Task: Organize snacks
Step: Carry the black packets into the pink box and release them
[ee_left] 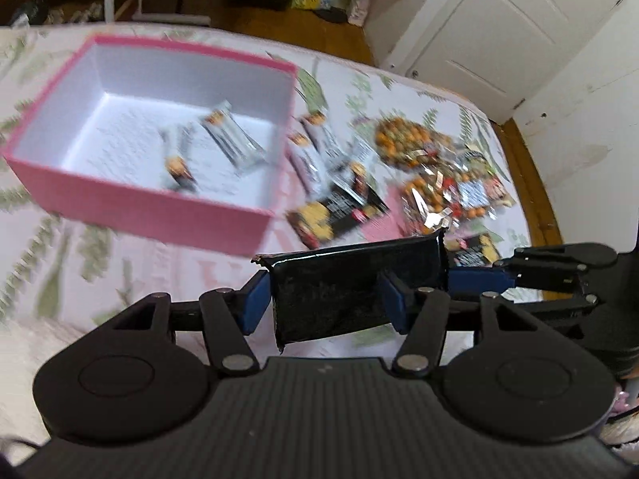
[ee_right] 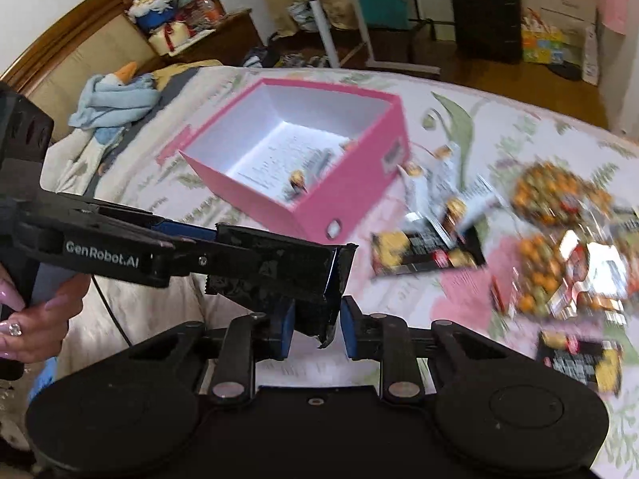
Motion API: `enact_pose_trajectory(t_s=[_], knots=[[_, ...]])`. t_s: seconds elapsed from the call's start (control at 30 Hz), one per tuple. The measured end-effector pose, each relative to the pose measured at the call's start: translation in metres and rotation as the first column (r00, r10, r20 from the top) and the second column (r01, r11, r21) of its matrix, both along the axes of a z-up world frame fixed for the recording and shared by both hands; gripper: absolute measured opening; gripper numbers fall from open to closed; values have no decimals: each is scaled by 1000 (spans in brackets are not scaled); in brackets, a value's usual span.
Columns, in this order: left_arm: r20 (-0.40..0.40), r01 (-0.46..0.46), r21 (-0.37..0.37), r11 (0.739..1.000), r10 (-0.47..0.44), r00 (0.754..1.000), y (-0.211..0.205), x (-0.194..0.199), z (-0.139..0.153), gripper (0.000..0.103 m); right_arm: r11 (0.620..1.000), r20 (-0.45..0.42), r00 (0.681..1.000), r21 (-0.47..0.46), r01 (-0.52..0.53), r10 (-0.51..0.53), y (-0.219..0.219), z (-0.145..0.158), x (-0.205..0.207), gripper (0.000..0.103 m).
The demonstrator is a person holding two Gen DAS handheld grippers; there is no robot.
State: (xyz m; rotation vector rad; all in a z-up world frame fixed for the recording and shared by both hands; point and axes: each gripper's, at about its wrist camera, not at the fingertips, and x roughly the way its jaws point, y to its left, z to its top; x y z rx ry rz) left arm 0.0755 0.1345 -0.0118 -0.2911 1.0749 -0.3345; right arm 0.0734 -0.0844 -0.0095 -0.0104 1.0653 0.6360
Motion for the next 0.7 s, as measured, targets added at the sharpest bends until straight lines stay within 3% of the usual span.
enact_pose_trajectory(t_s=[0.37, 0.7], knots=[[87, -74, 163, 984, 60, 994, 62, 69, 14, 57, 999, -31, 1000, 38, -2, 3, 84, -10, 72, 32], [79, -101, 315, 944, 80, 994, 111, 140, -35, 57, 996, -158, 987, 76, 38, -26, 157, -62, 140, 32]])
